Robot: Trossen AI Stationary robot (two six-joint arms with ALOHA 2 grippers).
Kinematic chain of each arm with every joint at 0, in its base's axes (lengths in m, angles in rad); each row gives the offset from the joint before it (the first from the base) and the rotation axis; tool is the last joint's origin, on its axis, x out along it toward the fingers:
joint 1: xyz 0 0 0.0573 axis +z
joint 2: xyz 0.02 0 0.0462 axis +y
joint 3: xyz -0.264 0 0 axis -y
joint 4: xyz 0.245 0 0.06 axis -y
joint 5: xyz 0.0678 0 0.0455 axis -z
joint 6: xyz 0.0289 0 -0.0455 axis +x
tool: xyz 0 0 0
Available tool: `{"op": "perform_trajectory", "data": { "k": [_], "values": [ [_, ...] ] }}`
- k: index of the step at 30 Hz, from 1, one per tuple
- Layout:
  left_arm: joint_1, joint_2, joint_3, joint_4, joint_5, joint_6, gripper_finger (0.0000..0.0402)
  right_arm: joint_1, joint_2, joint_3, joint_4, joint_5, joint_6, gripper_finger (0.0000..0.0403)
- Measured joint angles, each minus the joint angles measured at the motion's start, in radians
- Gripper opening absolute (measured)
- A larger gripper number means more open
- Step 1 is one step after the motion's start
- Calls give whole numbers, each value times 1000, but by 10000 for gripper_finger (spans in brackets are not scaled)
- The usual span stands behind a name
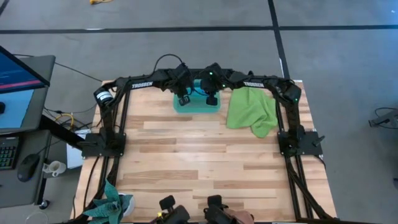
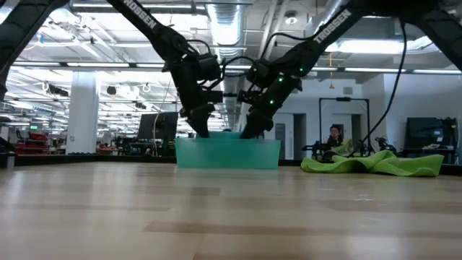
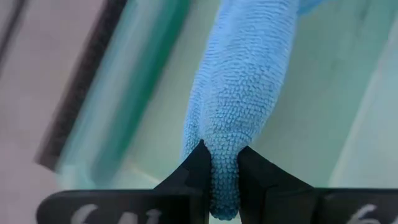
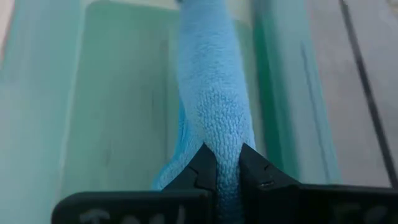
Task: Roll microfiber towels into tight, uniform cylinder then place into a basket
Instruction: Put the blue microfiber cloth into the blue bin
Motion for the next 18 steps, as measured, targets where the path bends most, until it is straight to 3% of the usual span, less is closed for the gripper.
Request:
{"op": "perform_trajectory", "data": {
  "k": [4, 18],
  "values": [
    [27, 11, 8, 20, 24, -14, 30, -12, 36, 52, -66, 11, -2, 39],
    [90, 99, 11, 146, 82, 44, 33, -59, 44, 59, -54, 48, -6, 37]
  ]
}}
